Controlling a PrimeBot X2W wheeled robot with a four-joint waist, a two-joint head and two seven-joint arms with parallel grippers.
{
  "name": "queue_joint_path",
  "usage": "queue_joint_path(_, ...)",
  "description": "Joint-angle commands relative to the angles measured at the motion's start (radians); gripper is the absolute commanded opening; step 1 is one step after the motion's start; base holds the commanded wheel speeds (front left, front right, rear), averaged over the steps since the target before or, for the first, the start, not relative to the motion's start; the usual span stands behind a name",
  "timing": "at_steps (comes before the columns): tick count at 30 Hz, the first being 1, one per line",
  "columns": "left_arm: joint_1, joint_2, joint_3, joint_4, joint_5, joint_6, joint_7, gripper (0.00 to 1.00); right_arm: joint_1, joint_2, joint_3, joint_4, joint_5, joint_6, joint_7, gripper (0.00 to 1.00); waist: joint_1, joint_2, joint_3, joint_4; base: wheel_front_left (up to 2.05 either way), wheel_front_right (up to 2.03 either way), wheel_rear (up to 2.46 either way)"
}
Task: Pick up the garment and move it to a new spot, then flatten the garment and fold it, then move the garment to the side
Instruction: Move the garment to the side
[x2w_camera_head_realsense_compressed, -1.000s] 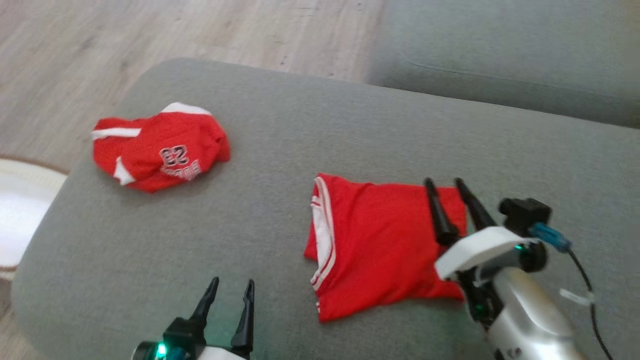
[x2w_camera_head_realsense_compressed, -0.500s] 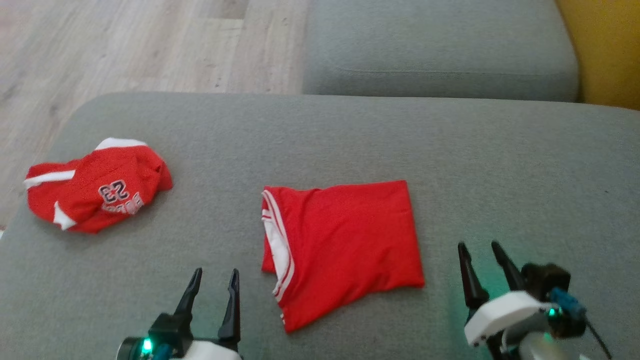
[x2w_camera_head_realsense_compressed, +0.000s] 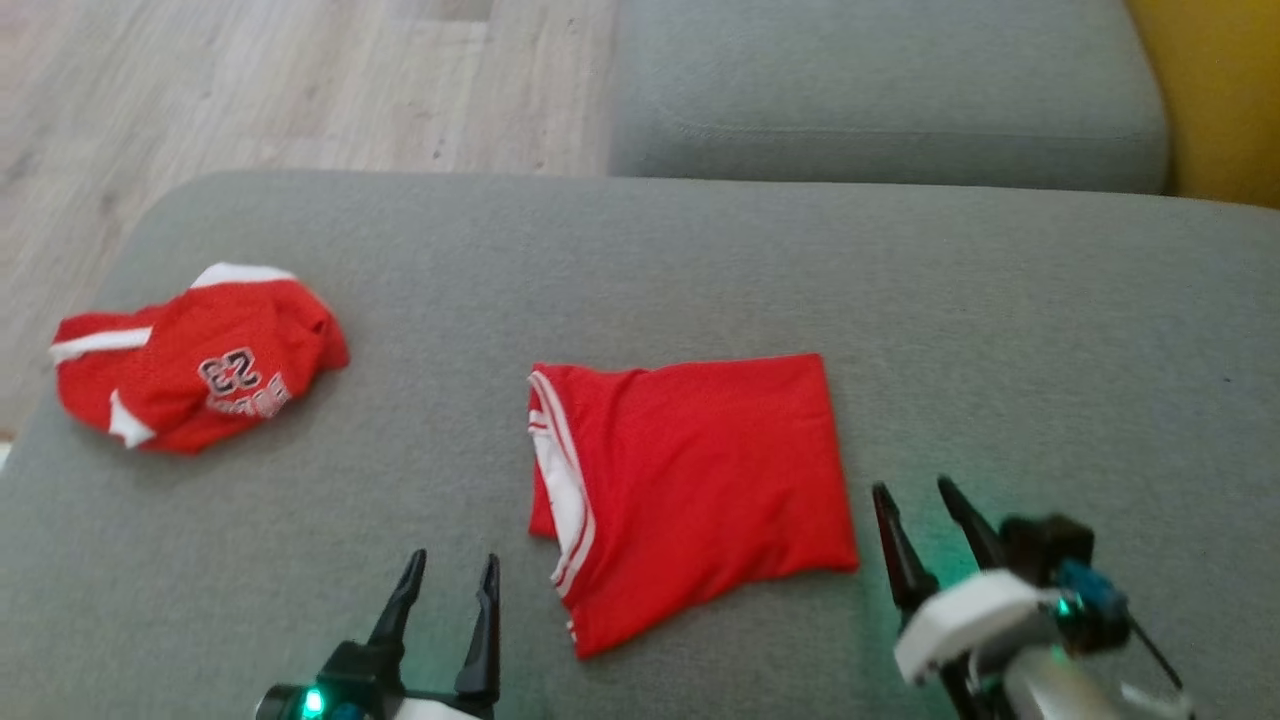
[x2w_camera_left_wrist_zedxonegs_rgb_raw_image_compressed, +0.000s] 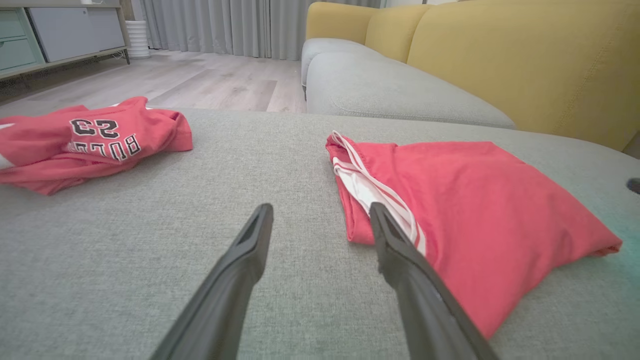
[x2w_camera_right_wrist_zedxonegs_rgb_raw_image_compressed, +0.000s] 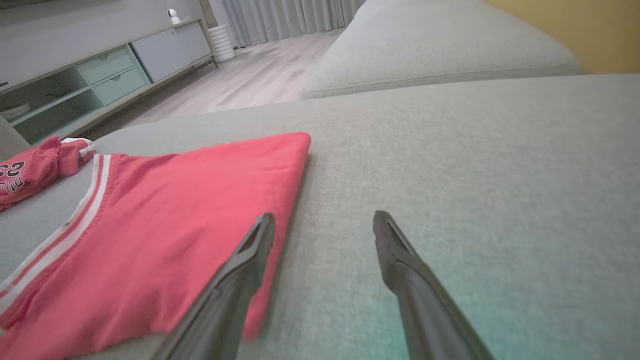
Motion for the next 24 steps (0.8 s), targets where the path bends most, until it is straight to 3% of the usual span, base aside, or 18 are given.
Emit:
queue_joint_path(1, -0.047, 0.000, 0.021, -0.027, -0.005, 0.002, -0.005, 1.00, -0.082, 0.000, 0.032, -0.018, 0.007, -0.001, -0.014, 1.00, 0.0000, -0.0001, 0.015, 0.023, 0.00, 0.00, 0.00)
queue_joint_path(7, -0.061, 0.000, -0.027, -0.018, -0.011, -0.003, -0.005, 1.00, -0.208, 0.000, 0.060, 0.149, 0.016, -0.001, -0.006, 1.00, 0.0000, -0.0001, 0.055, 0.099, 0.00, 0.00, 0.00)
queue_joint_path(11, -0.070, 0.000, -0.055, -0.004, -0.009, -0.004, -0.005, 1.00, -0.259, 0.000, 0.043, 0.328, 0.009, -0.001, 0.028, 1.00, 0.0000, -0.0001, 0.069, 0.140, 0.00, 0.00, 0.00)
queue_joint_path(12, -0.070, 0.000, -0.055, -0.003, -0.010, -0.003, -0.005, 1.00, -0.261, 0.000, 0.047, 0.351, 0.014, -0.001, 0.027, 0.60, 0.0000, -0.0001, 0.070, 0.140, 0.00, 0.00, 0.00)
queue_joint_path(13, -0.068, 0.000, -0.053, -0.003, -0.011, 0.000, -0.005, 1.00, -0.263, 0.000, 0.052, 0.368, 0.015, -0.001, 0.023, 0.00, 0.0000, -0.0001, 0.069, 0.134, 0.00, 0.00, 0.00)
queue_joint_path(21, -0.055, 0.000, -0.025, -0.009, -0.017, 0.002, -0.005, 1.00, -0.272, 0.000, 0.005, 0.413, -0.001, -0.001, -0.011, 0.00, 0.0000, -0.0001, 0.044, -0.011, 0.00, 0.00, 0.00)
queue_joint_path(24, -0.053, 0.000, -0.024, -0.020, -0.031, 0.004, -0.005, 1.00, -0.266, 0.000, -0.017, 0.382, -0.016, -0.001, -0.013, 0.00, 0.0000, -0.0001, 0.036, -0.124, 0.00, 0.00, 0.00)
